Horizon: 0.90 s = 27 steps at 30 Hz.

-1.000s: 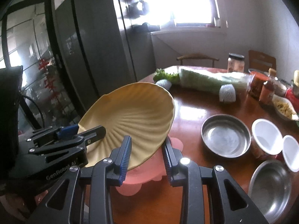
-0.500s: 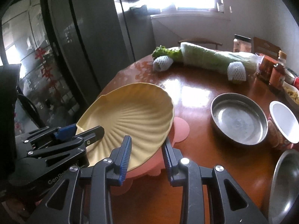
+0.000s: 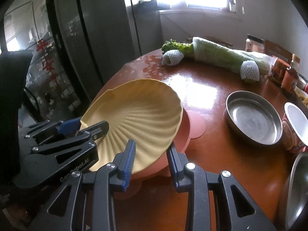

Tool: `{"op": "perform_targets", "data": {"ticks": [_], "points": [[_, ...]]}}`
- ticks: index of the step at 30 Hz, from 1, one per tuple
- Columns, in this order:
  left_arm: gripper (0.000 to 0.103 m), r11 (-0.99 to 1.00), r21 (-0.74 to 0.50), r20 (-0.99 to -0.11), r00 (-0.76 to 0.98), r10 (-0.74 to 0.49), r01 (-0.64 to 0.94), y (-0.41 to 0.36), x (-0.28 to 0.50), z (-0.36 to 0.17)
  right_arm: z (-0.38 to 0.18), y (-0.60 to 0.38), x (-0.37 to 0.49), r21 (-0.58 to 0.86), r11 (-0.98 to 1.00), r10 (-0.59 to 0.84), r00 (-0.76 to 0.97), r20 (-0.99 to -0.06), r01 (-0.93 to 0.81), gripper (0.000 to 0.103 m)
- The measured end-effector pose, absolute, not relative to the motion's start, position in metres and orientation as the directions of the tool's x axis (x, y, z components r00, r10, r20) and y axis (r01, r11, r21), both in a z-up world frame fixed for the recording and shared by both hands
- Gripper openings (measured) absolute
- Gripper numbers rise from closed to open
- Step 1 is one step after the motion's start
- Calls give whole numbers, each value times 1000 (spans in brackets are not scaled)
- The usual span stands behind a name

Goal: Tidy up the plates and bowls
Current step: 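Lower the shell plate onto the pink plate with the left tool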

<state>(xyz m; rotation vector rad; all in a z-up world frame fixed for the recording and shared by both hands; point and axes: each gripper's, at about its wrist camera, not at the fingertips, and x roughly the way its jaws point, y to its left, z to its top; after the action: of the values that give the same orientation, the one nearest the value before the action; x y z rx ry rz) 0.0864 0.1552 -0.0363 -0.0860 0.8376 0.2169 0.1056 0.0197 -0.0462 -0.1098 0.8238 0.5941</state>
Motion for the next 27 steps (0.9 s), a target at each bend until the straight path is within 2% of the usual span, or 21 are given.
{"op": "perform_targets", "data": {"ticks": [9, 18, 27], "points": [[37, 977, 13, -745, 650, 152, -214, 156, 88, -37, -52, 23, 105, 107, 836, 434, 528, -730, -538, 35], [37, 976, 1, -752, 643, 143, -216, 158, 86, -40, -52, 29, 101, 20, 829, 393, 558, -731, -558, 36], [37, 975, -10, -757, 639, 137, -221, 159, 85, -39, -50, 27, 102, 54, 824, 412, 529, -742, -565, 39]]}}
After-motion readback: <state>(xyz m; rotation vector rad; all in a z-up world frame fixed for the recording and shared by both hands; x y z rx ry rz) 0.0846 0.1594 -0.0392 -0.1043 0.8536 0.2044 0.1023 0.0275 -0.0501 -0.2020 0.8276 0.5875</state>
